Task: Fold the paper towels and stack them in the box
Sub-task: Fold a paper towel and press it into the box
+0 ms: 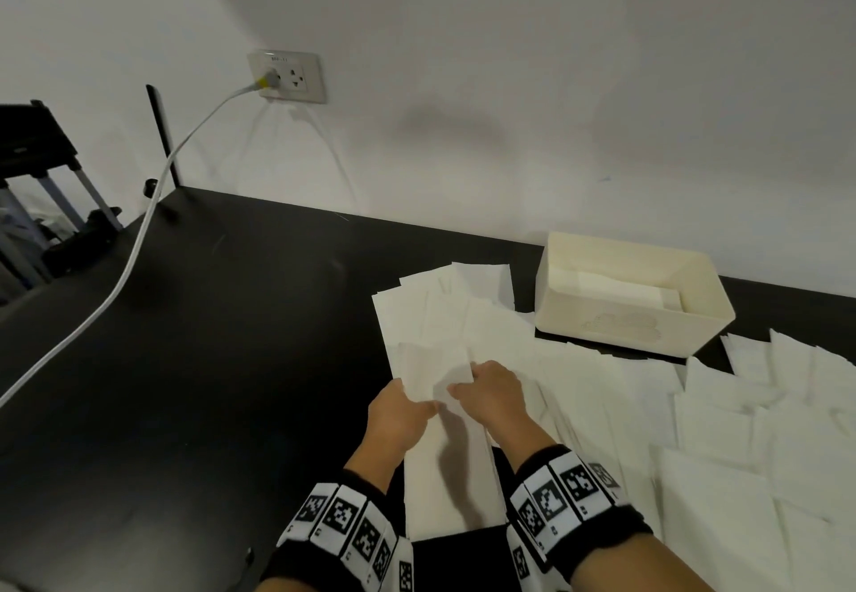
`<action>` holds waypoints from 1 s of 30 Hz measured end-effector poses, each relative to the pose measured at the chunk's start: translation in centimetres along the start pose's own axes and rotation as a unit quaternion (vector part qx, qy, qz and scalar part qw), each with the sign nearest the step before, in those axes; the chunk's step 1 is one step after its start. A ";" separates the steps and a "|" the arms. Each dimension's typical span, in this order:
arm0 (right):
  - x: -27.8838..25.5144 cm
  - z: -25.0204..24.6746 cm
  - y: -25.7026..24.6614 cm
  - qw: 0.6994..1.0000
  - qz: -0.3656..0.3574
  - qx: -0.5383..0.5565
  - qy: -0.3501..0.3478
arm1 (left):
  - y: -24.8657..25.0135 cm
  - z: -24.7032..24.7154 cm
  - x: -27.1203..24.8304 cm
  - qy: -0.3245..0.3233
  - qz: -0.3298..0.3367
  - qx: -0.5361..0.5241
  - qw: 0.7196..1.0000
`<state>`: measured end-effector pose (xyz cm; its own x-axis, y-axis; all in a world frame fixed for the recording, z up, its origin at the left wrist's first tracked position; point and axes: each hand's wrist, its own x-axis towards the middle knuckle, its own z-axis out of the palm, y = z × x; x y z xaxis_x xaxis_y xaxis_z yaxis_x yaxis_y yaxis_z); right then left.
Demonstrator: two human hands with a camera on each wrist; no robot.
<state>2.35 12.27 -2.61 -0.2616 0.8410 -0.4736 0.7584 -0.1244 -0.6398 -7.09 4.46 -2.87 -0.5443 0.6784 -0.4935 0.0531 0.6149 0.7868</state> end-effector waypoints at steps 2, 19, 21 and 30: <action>0.2 0.0 0.0 0.999 0.007 -0.034 -0.031 | -0.3 0.1 0.2 -0.001 0.003 -0.002 1.000; -3.6 -6.1 -3.1 0.968 -0.179 -0.133 -0.113 | 5.7 -3.4 -2.2 0.012 0.196 0.163 0.967; -4.3 -8.2 -3.9 0.951 -0.224 -0.190 -0.101 | 7.0 -3.9 -2.1 -0.042 0.205 0.167 0.964; -2.8 -16.5 3.3 0.990 -0.114 0.076 -0.019 | 5.9 -0.9 -0.6 -0.090 0.148 -0.215 0.961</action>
<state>15.42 18.26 6.62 -0.4408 0.8360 -0.3268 0.5796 -0.0129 -0.8148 -7.16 7.30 2.43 -0.4033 0.8803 -0.2498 -0.1887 0.1871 0.9641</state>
